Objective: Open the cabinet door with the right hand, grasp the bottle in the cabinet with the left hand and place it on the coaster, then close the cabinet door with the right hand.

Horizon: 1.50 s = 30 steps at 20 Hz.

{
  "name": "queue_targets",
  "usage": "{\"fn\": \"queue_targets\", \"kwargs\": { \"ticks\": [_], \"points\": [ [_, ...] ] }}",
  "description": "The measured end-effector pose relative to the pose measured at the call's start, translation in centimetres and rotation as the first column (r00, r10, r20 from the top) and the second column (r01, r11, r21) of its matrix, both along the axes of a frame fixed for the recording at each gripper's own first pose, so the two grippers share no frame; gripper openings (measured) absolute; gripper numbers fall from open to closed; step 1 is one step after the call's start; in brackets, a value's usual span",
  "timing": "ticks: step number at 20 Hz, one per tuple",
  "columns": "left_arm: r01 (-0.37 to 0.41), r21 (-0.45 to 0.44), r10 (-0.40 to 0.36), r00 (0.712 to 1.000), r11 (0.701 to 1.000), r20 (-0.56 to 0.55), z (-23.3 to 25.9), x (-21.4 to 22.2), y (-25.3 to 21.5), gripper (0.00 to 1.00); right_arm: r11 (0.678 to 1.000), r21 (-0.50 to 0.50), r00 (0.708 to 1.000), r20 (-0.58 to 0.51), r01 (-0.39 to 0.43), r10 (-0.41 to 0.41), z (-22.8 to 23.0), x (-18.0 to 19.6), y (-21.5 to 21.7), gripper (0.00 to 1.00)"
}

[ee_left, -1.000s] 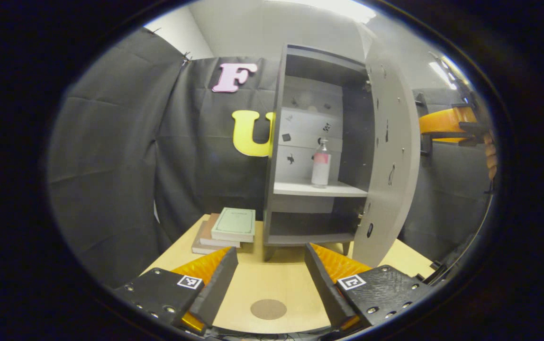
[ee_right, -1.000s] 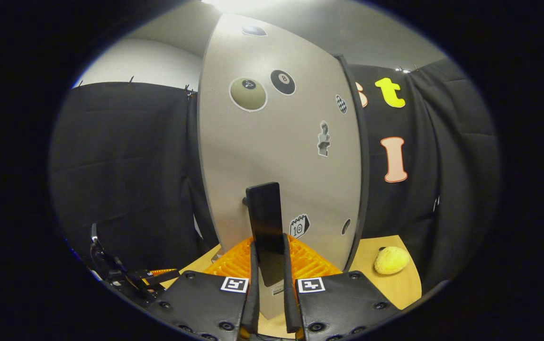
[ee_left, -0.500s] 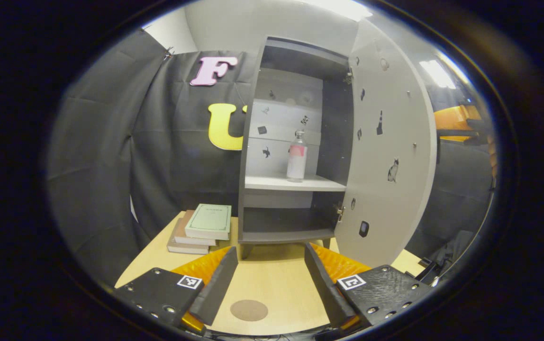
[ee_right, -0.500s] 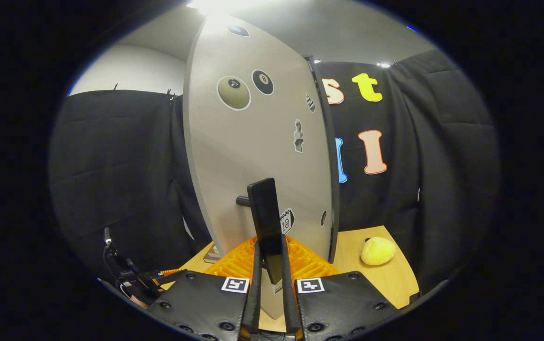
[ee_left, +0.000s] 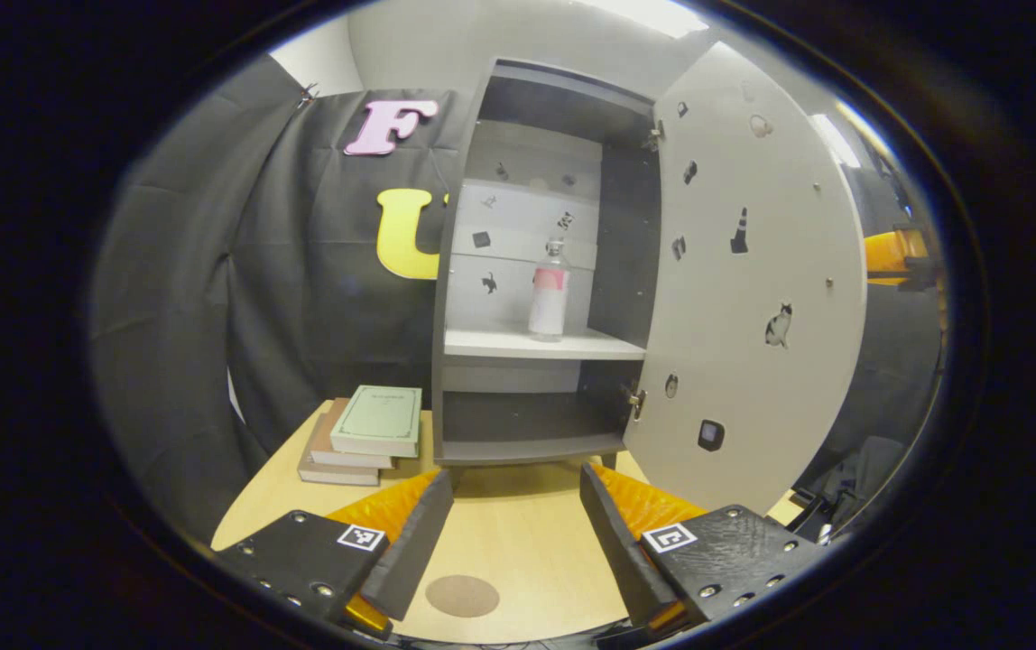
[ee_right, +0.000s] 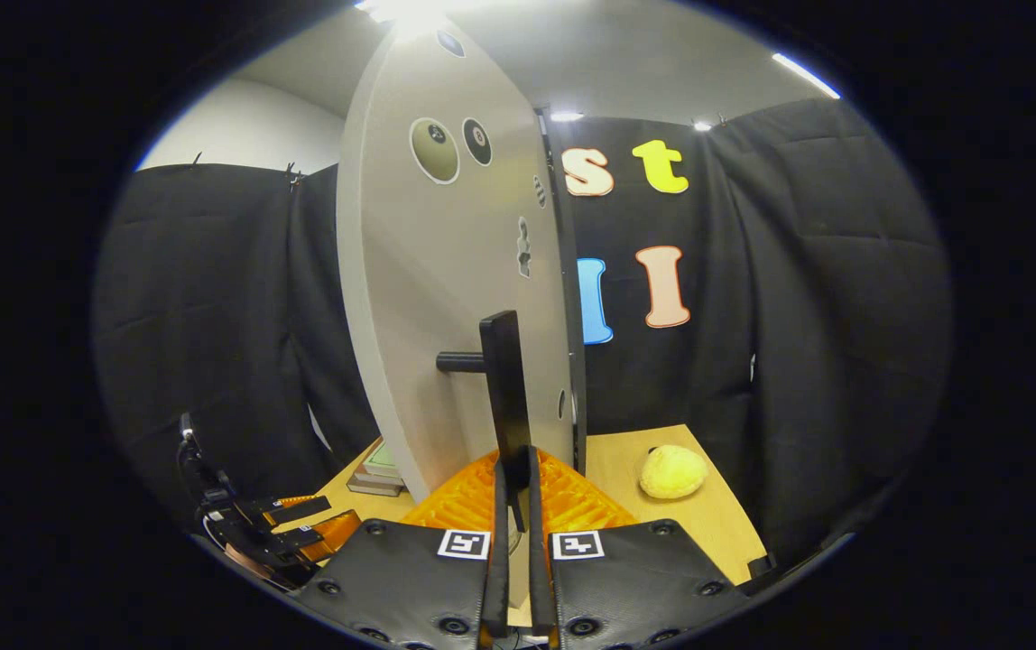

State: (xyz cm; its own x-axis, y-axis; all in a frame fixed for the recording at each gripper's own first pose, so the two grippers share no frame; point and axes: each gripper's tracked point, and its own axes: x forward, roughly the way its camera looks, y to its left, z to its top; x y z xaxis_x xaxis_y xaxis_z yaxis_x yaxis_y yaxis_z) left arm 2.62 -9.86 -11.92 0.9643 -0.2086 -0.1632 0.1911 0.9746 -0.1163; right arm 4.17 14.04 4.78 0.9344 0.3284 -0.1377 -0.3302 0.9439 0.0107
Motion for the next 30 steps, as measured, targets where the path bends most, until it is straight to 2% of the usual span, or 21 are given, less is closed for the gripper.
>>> {"fn": "queue_targets", "kwargs": {
  "ticks": [5,6,7,8,10,11,12,15,17,19,20,21,22,27,28,30],
  "points": [
    [0.03,0.006,-0.03,1.0,1.0,0.008,0.6,0.2,-1.1,0.85,0.996,-0.013,0.995,0.041,0.093,-0.093,0.4,0.9,-4.3,0.02],
    [0.034,0.007,-0.034,0.999,0.999,0.009,0.6,0.1,-1.2,0.85,0.993,-0.018,0.992,0.052,0.117,-0.116,0.5,1.2,-5.3,0.06],
    [0.036,0.008,-0.036,0.999,0.999,0.01,0.8,0.1,-1.3,0.85,0.99,-0.018,0.989,0.06,0.139,-0.138,0.4,1.6,-6.2,0.02],
    [0.037,0.01,-0.037,0.999,0.999,0.011,1.0,0.2,-1.4,0.85,0.988,-0.012,0.986,0.065,0.156,-0.155,0.5,1.8,-7.1,0.06],
    [0.04,0.013,-0.04,0.999,0.999,0.013,1.3,0.3,-1.3,0.85,0.99,0.03,0.989,0.056,0.135,-0.136,0.6,1.9,-7.1,0.06],
    [0.042,0.016,-0.042,0.999,0.999,0.013,1.3,0.4,-1.4,0.85,0.991,0.052,0.991,0.056,0.12,-0.123,0.5,1.9,-6.7,0.02],
    [0.042,0.021,-0.043,0.999,0.999,0.014,1.4,0.3,-1.5,0.85,0.992,0.063,0.992,0.057,0.112,-0.116,0.5,1.9,-6.5,0.06],
    [0.039,0.039,-0.04,0.999,0.998,0.02,2.0,0.5,-1.0,0.85,0.991,0.059,0.991,0.048,0.123,-0.126,0.3,1.5,-7.0,0.06],
    [0.036,0.047,-0.037,0.999,0.998,0.021,2.2,1.0,-0.7,0.85,0.992,0.063,0.994,0.03,0.105,-0.107,0.1,0.2,-7.0,0.06],
    [0.038,0.046,-0.039,0.999,0.998,0.016,2.7,1.7,-0.5,0.88,0.992,0.073,0.994,0.028,0.103,-0.105,0.3,-1.5,-7.7,0.0],
    [0.042,0.043,-0.043,0.999,0.998,0.017,3.1,2.2,-0.5,0.88,0.991,0.075,0.993,0.03,0.115,-0.117,0.5,-2.4,-8.4,0.03],
    [0.045,0.041,-0.046,0.999,0.998,0.022,3.6,2.9,-0.5,0.88,0.988,0.077,0.99,0.032,0.137,-0.14,0.6,-2.7,-9.3,0.0],
    [0.046,0.042,-0.047,0.999,0.998,0.027,4.0,3.5,-0.5,0.88,0.984,0.083,0.986,0.033,0.158,-0.161,0.9,-3.1,-10.3,0.02],
    [0.019,0.052,-0.024,0.997,0.998,0.079,7.6,7.2,-0.4,0.85,0.957,0.113,0.962,0.016,0.268,-0.271,1.6,-0.7,-14.7,0.02],
    [0.022,0.042,-0.026,0.996,0.999,0.086,8.4,8.1,-0.6,0.91,0.948,0.136,0.956,0.016,0.287,-0.292,2.0,0.0,-15.5,0.03],
    [0.036,0.018,-0.038,0.995,0.999,0.096,10.0,9.9,-1.1,0.88,0.936,0.161,0.948,0.006,0.312,-0.317,2.1,1.1,-16.7,0.04]
  ]
}}
